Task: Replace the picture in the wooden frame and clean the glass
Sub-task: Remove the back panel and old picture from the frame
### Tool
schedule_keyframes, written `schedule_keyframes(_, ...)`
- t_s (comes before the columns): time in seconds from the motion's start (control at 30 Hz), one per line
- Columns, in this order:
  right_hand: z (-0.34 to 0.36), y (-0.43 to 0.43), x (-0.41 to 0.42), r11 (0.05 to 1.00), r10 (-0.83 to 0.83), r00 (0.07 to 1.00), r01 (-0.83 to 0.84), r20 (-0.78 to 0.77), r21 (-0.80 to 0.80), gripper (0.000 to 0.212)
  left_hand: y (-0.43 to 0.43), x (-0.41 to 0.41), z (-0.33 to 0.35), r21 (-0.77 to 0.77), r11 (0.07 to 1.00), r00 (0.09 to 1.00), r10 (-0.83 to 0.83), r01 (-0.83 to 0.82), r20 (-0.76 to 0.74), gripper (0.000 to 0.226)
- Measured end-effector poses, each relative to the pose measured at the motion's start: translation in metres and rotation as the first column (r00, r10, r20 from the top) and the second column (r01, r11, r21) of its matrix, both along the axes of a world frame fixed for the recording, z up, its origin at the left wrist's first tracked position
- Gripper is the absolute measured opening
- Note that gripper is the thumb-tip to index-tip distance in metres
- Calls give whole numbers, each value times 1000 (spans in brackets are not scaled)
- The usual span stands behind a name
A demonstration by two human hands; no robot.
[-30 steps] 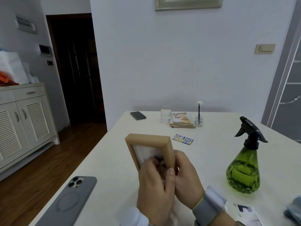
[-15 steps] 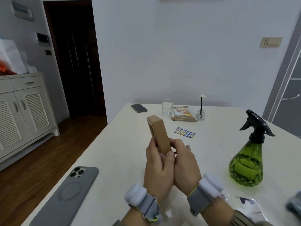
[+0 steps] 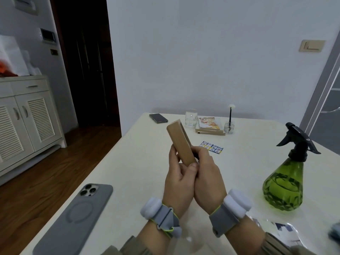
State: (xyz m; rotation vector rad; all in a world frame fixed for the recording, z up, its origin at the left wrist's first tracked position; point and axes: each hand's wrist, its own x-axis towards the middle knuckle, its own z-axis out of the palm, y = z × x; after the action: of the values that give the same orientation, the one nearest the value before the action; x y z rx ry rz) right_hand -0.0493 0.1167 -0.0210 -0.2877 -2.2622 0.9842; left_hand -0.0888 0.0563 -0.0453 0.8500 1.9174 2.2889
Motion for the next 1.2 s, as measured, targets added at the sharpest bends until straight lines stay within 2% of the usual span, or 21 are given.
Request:
schedule_keyframes(0.13,1,-2,-5,999,-20,998,17,56,42,31,2,-10,-5,73,995,987,-72,62,145,59)
schedule_keyframes(0.23,-3,-3,-10,998,-48,993,42,111,55,32,4,-14,-5,136,985,963,-140,110,232,51)
schedule_keyframes(0.3,-8,-2,-14,996,-30,990,19,135,86,39,4,-17,-6,188,975,949,-170,121,267,43)
schedule_keyframes(0.4,-13,1,-14,990,10,987,-32,160,135,49,3,-16,-5,223,966,934,-194,129,299,42)
schedule_keyframes(0.5,-12,0,-9,990,25,975,-55,220,131,58,2,-17,-6,219,967,921,-196,126,336,46)
schedule_keyframes(0.7,-18,0,-9,990,19,978,-48,207,134,70,-2,-27,-11,184,981,882,-133,53,452,40)
schedule_keyframes(0.8,-19,6,-9,972,-12,982,-34,190,234,81,-4,-29,-11,176,984,862,-105,18,496,35)
schedule_keyframes(0.83,-18,9,-8,964,-25,975,-34,219,262,79,-4,-29,-12,177,984,858,-108,20,502,33)
schedule_keyframes(0.9,-17,14,-5,954,-44,953,-49,301,294,57,-4,-29,-13,161,987,855,-104,24,508,29)
schedule_keyframes(0.97,-18,20,-5,951,-62,949,-39,310,308,42,-3,-29,-15,155,988,857,-88,10,508,26)
schedule_keyframes(1.2,-23,30,-9,945,-178,939,80,295,317,40,-3,-30,-17,154,988,860,-70,-10,505,27)
